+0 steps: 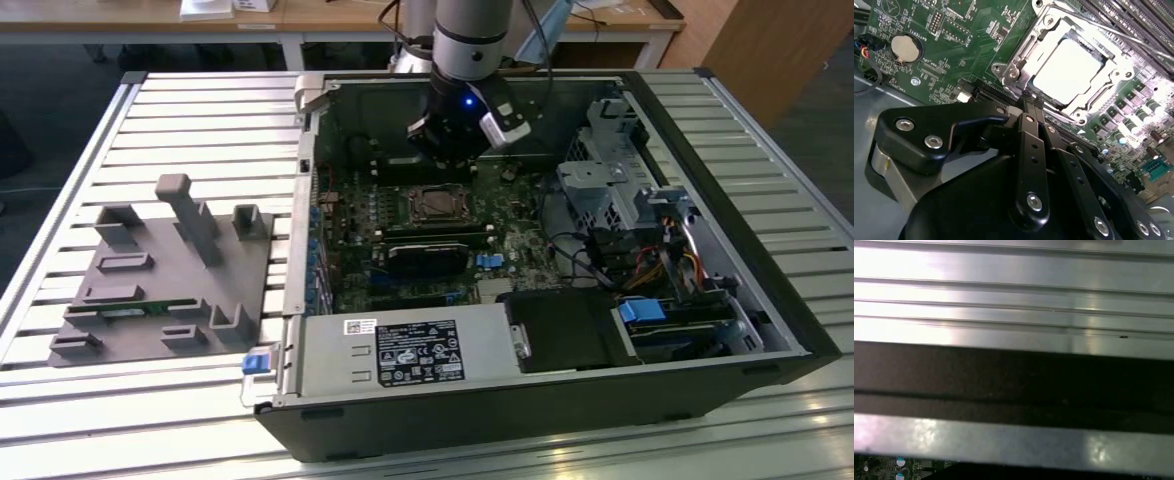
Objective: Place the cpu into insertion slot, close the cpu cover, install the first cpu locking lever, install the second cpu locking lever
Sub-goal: 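Install the first cpu locking lever, then install the second cpu locking lever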
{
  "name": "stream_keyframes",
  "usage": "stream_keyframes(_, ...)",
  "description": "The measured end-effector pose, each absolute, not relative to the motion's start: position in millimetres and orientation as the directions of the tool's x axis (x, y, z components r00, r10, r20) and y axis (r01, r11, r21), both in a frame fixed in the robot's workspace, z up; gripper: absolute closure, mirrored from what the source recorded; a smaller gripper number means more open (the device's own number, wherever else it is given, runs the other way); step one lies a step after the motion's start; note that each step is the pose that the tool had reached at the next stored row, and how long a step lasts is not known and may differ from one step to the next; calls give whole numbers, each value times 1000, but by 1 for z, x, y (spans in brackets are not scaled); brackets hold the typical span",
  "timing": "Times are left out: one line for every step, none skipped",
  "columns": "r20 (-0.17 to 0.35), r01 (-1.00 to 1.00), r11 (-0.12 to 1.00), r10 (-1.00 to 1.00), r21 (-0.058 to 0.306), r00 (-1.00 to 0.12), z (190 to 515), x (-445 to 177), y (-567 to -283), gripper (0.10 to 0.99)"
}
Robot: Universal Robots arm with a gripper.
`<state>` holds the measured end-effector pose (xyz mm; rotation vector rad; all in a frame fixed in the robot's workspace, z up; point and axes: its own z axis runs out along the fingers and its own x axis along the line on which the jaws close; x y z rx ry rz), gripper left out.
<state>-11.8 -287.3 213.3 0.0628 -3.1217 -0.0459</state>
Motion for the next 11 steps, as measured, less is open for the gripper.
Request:
stream_keyframes(18, -40, 999, -41, 30, -999, 213, -12, -288, 980)
stream_keyframes(18, -40, 999, -41, 30, -999, 213, -12, -288, 980)
stream_keyframes(18, -40, 999, -40, 30, -999, 213, -12, -289, 980)
stream_keyframes(18, -40, 999, -40, 30, -999, 213, -12, -289, 980)
stream_keyframes(18, -40, 999, -41, 30, -999, 213, -12, -289, 980)
stream_keyframes(18, -40, 999, -40, 30, -999, 213, -12, -289, 980)
stream_keyframes(18, -40, 999, -41, 30, -999, 213, -12, -290, 980)
stream_keyframes(18, -40, 999, -41, 30, -999, 213, -12, -290, 980)
stream_keyframes(18, -40, 999, -41, 30, -999, 213, -12, -291, 980)
stream_keyframes(18, -40, 999, -41, 30, -999, 213, -12, -291, 980)
stream_keyframes(18, -40, 999, -40, 30, -999, 213, -12, -292, 980)
